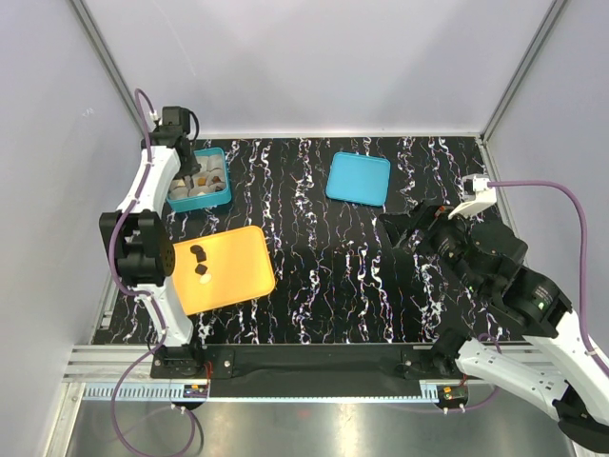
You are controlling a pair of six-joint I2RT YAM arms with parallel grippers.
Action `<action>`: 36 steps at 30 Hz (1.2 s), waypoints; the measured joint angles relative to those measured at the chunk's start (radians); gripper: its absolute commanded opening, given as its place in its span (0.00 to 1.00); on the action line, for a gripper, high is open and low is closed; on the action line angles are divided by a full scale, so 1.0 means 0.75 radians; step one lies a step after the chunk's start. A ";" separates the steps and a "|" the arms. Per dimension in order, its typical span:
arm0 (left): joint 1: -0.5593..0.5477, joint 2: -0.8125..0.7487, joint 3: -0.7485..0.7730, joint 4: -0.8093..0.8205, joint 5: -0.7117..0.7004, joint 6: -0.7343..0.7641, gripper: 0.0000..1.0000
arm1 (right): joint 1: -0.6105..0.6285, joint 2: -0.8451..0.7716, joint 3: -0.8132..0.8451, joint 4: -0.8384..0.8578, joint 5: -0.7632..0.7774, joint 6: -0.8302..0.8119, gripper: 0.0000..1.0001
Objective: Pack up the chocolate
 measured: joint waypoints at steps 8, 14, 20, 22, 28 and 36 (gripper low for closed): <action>0.021 0.026 0.000 -0.001 -0.004 0.001 0.38 | 0.000 0.001 0.000 0.000 0.020 -0.019 1.00; 0.019 0.027 -0.001 -0.001 -0.003 0.014 0.42 | 0.000 -0.002 0.000 0.000 0.021 -0.022 1.00; 0.019 0.027 0.009 -0.013 -0.003 0.035 0.43 | 0.000 -0.014 0.001 -0.001 0.021 -0.020 1.00; 0.019 0.028 0.027 -0.027 -0.004 0.039 0.43 | 0.000 -0.019 0.002 -0.001 0.020 -0.018 1.00; 0.015 -0.035 0.027 -0.072 0.003 0.015 0.43 | 0.000 -0.022 0.018 -0.013 0.018 -0.005 1.00; -0.043 -0.594 -0.471 -0.139 0.069 -0.069 0.44 | 0.000 0.024 0.006 -0.043 -0.016 0.031 1.00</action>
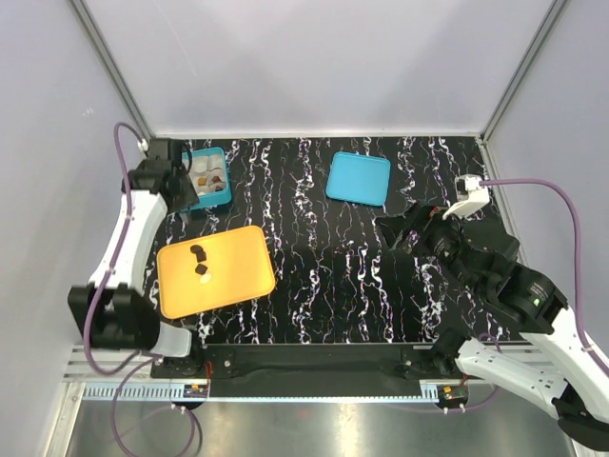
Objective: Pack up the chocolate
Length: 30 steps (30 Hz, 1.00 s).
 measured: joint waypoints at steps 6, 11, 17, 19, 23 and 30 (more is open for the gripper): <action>-0.058 -0.311 -0.299 -0.063 0.088 -0.054 0.46 | 0.000 0.000 -0.054 -0.009 -0.047 0.031 1.00; -0.089 -0.414 -0.491 -0.064 0.158 -0.111 0.46 | 0.000 -0.002 -0.069 -0.012 -0.083 0.044 0.99; -0.158 -0.421 -0.628 -0.081 0.162 -0.166 0.46 | 0.000 -0.025 -0.094 -0.019 -0.096 0.058 0.99; -0.166 -0.426 -0.635 -0.086 0.157 -0.181 0.46 | 0.000 -0.034 -0.097 -0.019 -0.096 0.059 1.00; -0.180 -0.454 -0.636 -0.092 0.136 -0.199 0.46 | 0.000 -0.042 -0.097 -0.020 -0.096 0.058 1.00; -0.194 -0.482 -0.575 -0.161 0.093 -0.208 0.45 | 0.000 -0.044 -0.098 -0.020 -0.095 0.057 0.99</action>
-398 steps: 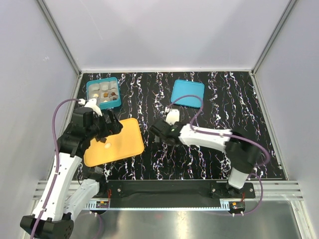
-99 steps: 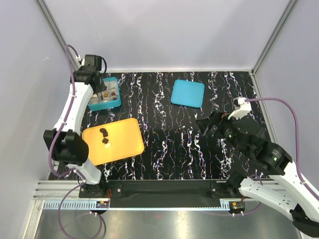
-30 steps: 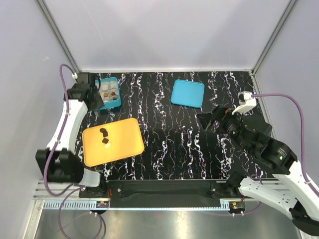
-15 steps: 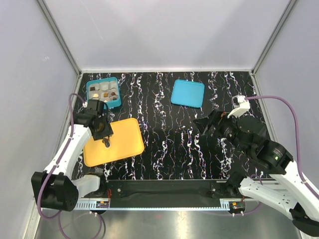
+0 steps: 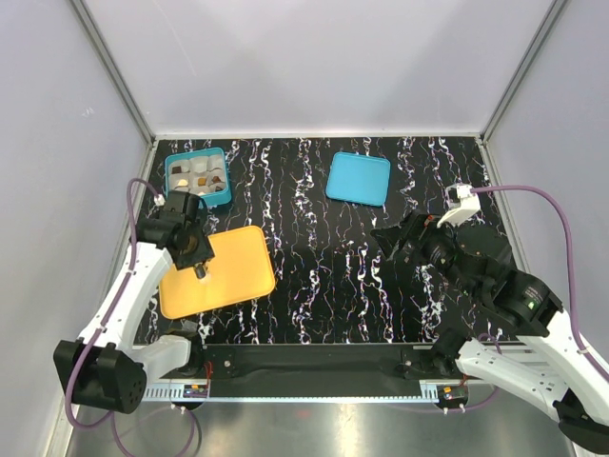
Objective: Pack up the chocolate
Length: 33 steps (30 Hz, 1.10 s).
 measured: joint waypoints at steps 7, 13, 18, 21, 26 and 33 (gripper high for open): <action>-0.001 -0.039 0.068 -0.090 -0.073 -0.004 0.45 | 0.000 -0.006 -0.007 0.000 0.000 -0.004 1.00; -0.002 -0.076 0.060 -0.137 -0.086 -0.015 0.45 | 0.000 -0.014 -0.012 -0.002 -0.001 -0.004 1.00; -0.003 -0.098 0.036 -0.139 -0.058 -0.015 0.45 | 0.000 -0.017 -0.016 -0.003 -0.002 -0.004 1.00; -0.003 -0.111 0.025 -0.140 -0.038 -0.015 0.45 | 0.000 -0.019 -0.016 -0.003 -0.004 -0.003 1.00; -0.003 -0.130 -0.010 -0.142 -0.020 -0.015 0.45 | 0.000 -0.021 -0.017 -0.003 -0.013 0.001 1.00; -0.011 -0.148 -0.047 -0.151 0.003 -0.015 0.45 | 0.000 -0.021 -0.036 -0.002 -0.023 0.008 0.99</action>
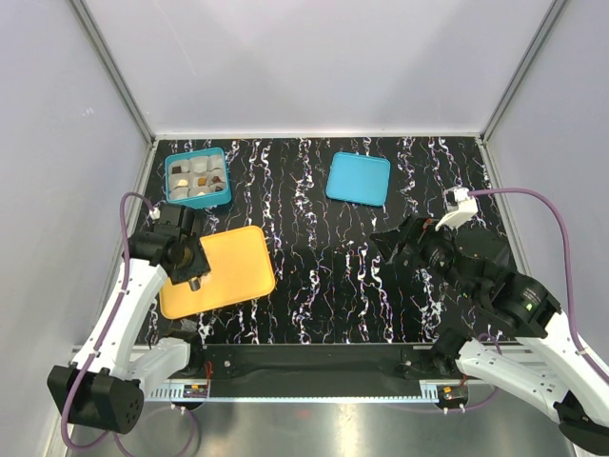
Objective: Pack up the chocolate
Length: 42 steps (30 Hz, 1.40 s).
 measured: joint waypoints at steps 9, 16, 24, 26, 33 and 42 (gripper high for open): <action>-0.002 0.004 -0.036 0.034 0.024 0.010 0.45 | 0.000 0.000 -0.001 0.000 -0.001 0.004 1.00; -0.002 0.045 -0.054 0.051 0.032 0.011 0.43 | 0.000 -0.001 -0.002 0.001 -0.001 0.004 1.00; -0.002 0.045 -0.051 0.042 0.032 0.021 0.40 | 0.000 0.000 -0.002 0.001 -0.001 0.004 1.00; -0.002 0.045 -0.042 0.030 0.032 0.023 0.39 | 0.000 0.000 -0.002 0.001 -0.001 0.004 1.00; -0.002 0.045 0.019 -0.003 0.032 0.031 0.37 | 0.000 0.000 -0.004 0.001 -0.001 0.009 1.00; -0.002 0.045 0.071 -0.051 0.032 0.036 0.35 | 0.000 -0.001 -0.014 0.002 -0.001 0.023 1.00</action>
